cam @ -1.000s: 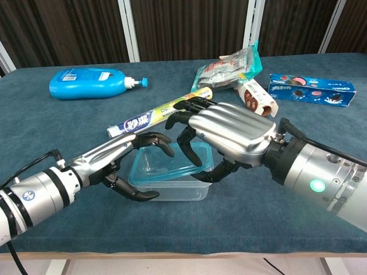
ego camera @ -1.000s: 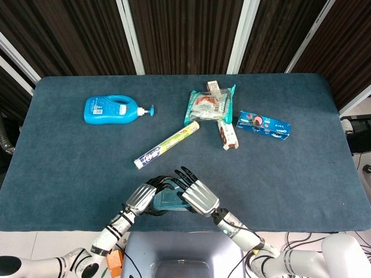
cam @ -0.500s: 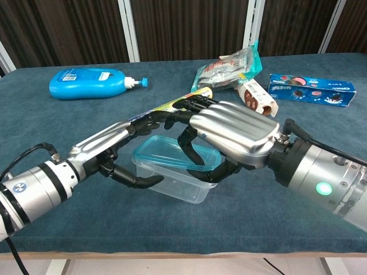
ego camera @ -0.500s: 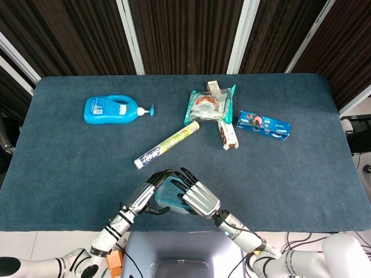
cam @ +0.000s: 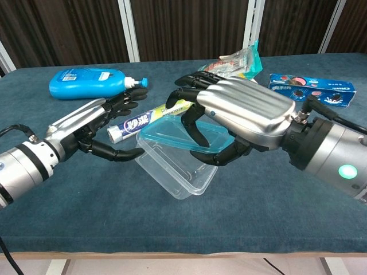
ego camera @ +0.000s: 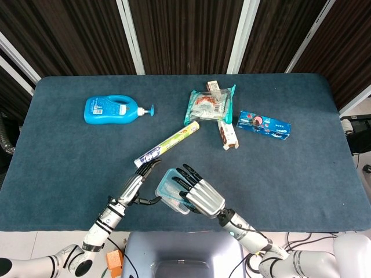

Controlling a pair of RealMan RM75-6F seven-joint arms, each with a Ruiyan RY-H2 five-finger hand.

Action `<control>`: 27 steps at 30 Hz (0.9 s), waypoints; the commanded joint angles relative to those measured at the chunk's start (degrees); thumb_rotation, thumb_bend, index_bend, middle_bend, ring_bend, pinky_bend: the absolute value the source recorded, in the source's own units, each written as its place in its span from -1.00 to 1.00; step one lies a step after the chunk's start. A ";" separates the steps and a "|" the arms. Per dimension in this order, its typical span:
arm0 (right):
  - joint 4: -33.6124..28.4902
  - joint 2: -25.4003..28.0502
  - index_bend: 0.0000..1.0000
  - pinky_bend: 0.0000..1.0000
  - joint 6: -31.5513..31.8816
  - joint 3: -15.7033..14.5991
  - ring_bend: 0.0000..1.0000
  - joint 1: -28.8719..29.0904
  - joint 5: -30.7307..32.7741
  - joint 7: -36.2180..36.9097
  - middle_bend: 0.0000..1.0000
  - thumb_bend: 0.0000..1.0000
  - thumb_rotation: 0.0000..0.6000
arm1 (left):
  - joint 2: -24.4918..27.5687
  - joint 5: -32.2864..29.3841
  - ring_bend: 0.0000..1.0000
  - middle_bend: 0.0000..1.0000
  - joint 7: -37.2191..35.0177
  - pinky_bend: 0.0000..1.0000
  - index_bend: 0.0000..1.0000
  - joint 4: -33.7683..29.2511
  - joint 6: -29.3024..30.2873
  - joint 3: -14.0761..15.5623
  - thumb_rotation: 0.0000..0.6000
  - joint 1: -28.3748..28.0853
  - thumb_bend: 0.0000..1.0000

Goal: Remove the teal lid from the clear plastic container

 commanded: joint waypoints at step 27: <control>11.31 11.74 0.32 -0.95 1.40 -1.80 -0.91 -7.31 6.15 3.25 -0.61 0.19 1.00 | 14.40 2.04 -1.00 -1.00 10.83 -1.00 -1.00 -3.70 3.09 3.98 1.00 4.20 -0.43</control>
